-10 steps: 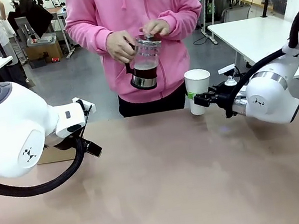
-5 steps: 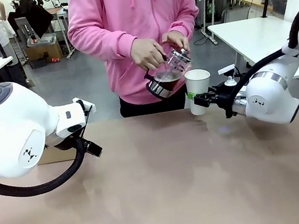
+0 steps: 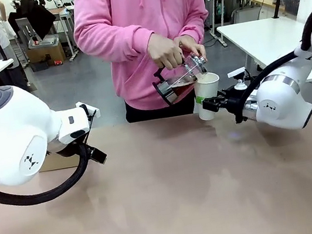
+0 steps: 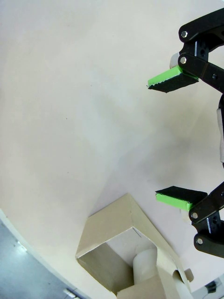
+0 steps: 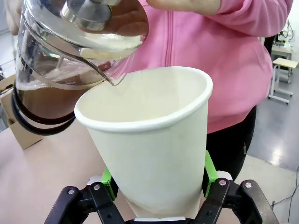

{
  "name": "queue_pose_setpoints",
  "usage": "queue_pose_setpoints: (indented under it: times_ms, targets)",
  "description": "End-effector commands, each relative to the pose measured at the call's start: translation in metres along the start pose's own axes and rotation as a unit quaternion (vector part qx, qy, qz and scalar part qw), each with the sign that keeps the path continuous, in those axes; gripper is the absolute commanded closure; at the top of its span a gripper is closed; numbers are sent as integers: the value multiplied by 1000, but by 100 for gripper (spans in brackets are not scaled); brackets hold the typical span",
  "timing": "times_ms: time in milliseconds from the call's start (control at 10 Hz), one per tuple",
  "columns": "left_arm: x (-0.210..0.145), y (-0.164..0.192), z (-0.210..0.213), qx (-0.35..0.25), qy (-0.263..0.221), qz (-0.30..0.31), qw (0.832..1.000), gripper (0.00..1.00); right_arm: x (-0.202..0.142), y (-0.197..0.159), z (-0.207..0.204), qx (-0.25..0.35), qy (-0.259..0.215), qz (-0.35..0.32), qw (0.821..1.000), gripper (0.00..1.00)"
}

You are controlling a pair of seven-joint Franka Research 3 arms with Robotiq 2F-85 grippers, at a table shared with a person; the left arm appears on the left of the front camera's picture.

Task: Pour a drink into a cup and package it in a carrier.
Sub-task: When a person places the Paper Cup Lid on the 600 ml Paper Cup , lift the 600 ml Paper Cup.

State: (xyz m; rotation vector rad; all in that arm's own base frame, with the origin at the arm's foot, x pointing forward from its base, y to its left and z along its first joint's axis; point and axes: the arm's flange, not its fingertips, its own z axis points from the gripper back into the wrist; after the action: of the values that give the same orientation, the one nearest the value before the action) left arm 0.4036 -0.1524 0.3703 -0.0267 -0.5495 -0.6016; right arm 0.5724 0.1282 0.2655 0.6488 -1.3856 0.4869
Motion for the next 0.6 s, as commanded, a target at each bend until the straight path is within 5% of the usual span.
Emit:
queue_pose_setpoints:
  times_ms: [0,500]
  targets:
    - [0,0,0,-1,-1,1,1000,0,4,3,1,0,0,0,1000,20]
    - [0,0,0,-1,-1,1,1000,0,4,3,1,0,0,0,1000,20]
